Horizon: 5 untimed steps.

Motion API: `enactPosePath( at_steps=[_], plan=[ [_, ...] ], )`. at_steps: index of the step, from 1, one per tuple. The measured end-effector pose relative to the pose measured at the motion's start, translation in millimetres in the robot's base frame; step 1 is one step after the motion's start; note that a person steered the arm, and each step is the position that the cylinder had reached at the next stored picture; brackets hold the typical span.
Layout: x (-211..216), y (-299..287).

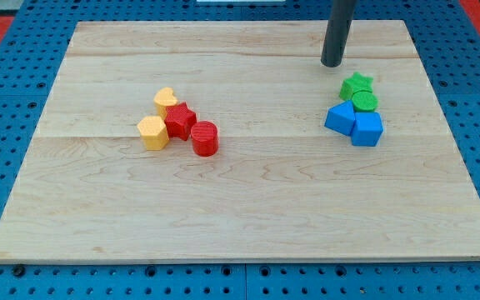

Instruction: Group up the yellow blocks and red blocks towards the center left of the board

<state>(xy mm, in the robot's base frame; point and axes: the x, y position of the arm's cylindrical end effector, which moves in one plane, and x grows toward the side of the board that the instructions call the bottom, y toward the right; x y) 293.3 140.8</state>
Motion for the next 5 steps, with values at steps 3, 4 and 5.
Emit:
enactPosePath(
  at_steps=[3, 4, 5],
  plan=[
    [19, -13],
    [63, -59],
    [132, -107]
  ],
)
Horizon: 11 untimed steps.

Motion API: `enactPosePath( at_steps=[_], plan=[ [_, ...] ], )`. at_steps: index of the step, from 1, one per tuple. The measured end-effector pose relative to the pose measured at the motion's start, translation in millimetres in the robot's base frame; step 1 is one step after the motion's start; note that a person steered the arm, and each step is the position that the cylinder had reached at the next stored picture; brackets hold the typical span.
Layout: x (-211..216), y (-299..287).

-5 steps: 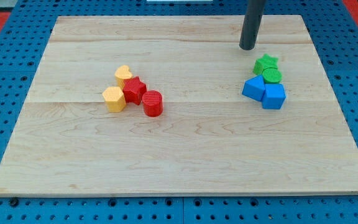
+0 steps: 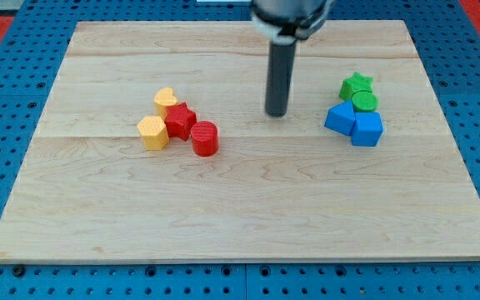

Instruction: Group up the yellow blocks and red blocks towards the center left of the board

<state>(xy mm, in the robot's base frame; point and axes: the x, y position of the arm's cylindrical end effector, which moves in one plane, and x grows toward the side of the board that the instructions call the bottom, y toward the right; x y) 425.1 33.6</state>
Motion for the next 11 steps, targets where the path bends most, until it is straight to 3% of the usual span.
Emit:
enactPosePath(
  at_steps=[1, 3, 4, 5, 6, 7, 8, 10, 11],
  plan=[
    [55, -8],
    [16, -105],
    [26, -134],
    [54, -108],
    [64, -118],
    [58, -166],
    [61, -175],
    [97, -215],
    [71, -212]
  ],
)
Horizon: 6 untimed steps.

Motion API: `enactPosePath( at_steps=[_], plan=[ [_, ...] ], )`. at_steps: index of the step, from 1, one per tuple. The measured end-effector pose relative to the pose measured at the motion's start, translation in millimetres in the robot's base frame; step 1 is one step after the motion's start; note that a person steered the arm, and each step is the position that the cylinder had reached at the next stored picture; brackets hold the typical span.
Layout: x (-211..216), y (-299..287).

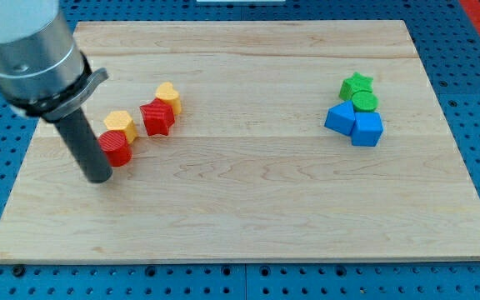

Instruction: Group up the yellow blocks and red blocks towards the center left of the board

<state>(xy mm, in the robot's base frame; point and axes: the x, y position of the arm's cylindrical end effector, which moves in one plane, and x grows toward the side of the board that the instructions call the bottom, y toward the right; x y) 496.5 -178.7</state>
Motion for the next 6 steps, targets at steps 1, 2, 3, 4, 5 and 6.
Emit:
enactPosePath(
  at_steps=[1, 2, 3, 4, 5, 6],
  plan=[
    [-23, 1],
    [-27, 13],
    [-51, 13],
    [-57, 13],
    [-25, 25],
    [-32, 91]
  ],
)
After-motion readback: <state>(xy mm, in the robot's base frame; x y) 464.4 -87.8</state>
